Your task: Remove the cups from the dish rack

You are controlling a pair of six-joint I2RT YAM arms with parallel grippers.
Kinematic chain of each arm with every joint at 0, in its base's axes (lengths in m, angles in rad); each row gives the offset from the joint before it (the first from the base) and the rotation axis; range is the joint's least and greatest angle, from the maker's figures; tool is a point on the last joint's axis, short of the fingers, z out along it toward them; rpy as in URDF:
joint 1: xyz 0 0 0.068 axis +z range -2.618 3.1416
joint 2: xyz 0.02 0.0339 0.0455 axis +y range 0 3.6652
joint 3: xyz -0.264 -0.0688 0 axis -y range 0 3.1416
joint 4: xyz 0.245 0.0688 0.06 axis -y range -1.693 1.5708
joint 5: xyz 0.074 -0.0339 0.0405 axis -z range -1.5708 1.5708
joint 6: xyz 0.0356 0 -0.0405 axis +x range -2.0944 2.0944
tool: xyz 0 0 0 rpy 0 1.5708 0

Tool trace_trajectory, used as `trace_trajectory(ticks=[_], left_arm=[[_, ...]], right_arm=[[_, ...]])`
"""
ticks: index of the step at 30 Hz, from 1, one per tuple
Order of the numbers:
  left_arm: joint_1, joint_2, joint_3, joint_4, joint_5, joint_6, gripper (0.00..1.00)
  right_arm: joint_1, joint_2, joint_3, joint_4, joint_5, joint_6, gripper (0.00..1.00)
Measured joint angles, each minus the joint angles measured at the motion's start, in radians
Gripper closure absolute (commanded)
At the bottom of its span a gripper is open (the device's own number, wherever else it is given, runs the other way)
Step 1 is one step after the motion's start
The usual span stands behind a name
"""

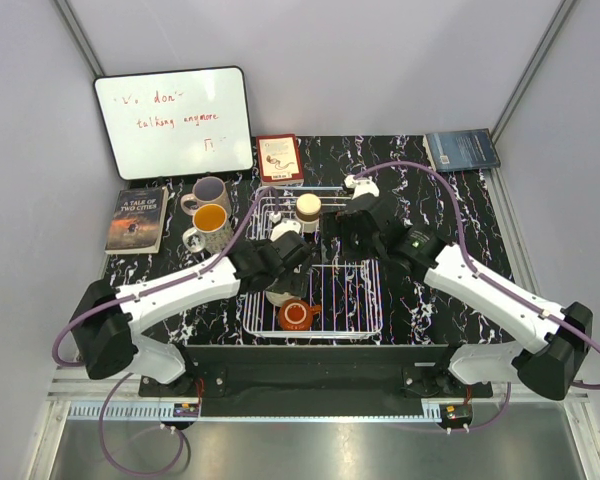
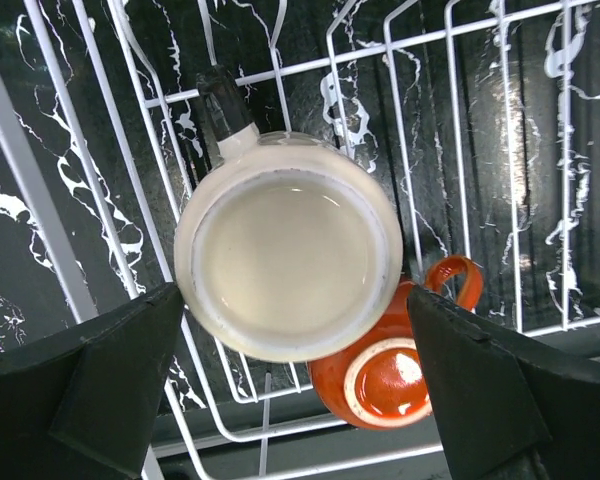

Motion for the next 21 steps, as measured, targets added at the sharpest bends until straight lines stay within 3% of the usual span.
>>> trace_trajectory(ticks=[10,12,13,16,17,20,21], left_arm=[[0.000,0.094,0.016,0.006,-0.009,-0.002,0.01],[0.000,0.112,0.020,0.013,-0.009,-0.001,0.07],[0.000,0.118,0.021,0.017,-0.009,-0.001,0.12],[0.000,0.126,0.026,0.023,-0.006,0.003,0.47],[0.000,0.127,0.026,0.025,-0.007,-0.003,0.66],[0.000,0.127,0.026,0.028,-0.007,0.000,0.85],[0.000,0.127,0.026,0.028,-0.007,0.001,0.97]], right_arm=[[0.000,-0.022,-0.016,-0.001,0.017,-0.006,0.00],[0.000,-0.022,-0.016,-0.001,0.018,-0.010,0.00],[0.000,-0.022,-0.016,-0.001,0.018,-0.012,0.00],[0.000,-0.023,-0.016,-0.001,0.019,-0.018,0.00],[0.000,-0.023,-0.016,-0.001,0.019,-0.020,0.00],[0.000,-0.027,-0.016,-0.002,0.020,-0.030,0.00],[0.000,-0.030,-0.016,-0.002,0.021,-0.032,0.00]])
